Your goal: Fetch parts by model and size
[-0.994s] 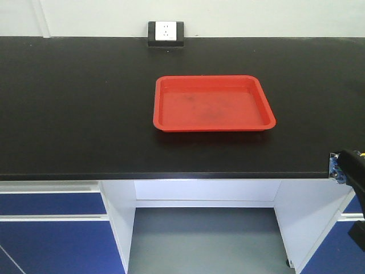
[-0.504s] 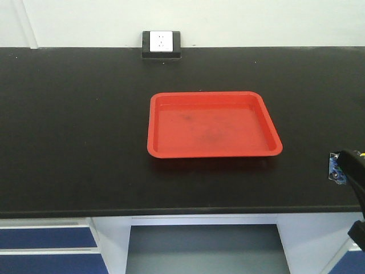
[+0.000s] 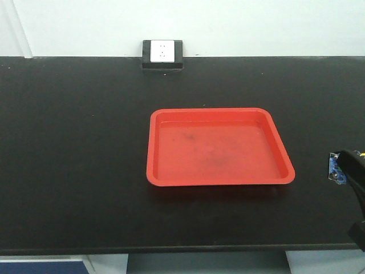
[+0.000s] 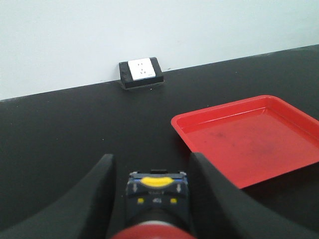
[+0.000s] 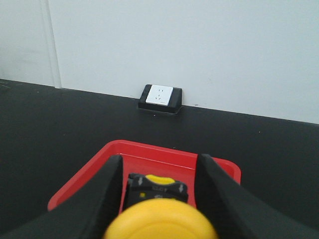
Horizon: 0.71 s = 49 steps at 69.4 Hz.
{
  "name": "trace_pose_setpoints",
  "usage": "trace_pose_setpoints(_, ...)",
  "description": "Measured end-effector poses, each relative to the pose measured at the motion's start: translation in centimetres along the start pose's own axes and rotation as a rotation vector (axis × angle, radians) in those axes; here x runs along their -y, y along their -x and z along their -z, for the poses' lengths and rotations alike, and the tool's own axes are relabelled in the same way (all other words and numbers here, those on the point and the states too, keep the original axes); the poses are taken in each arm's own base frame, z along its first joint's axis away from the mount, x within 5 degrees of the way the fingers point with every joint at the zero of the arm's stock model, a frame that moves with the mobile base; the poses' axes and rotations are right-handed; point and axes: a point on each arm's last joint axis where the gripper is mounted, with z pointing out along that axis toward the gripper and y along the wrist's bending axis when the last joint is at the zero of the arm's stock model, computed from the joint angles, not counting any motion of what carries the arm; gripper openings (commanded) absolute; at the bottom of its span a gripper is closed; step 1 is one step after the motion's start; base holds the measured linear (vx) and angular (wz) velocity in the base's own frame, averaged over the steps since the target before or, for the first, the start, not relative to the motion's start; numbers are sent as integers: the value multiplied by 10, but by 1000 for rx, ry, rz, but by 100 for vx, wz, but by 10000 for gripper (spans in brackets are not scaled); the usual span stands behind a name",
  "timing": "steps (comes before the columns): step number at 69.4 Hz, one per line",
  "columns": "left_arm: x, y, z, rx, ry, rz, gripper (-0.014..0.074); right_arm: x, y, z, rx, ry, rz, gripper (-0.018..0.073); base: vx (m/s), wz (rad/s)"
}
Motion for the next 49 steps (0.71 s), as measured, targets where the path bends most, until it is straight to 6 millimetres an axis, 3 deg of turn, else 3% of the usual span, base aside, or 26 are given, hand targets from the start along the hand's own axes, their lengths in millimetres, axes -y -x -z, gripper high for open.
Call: trace_pose_setpoints(49, 0, -1, -3, -15, -4, 4, -7, 0, -4, -7, -42, 0, 1, -2, 9, 2)
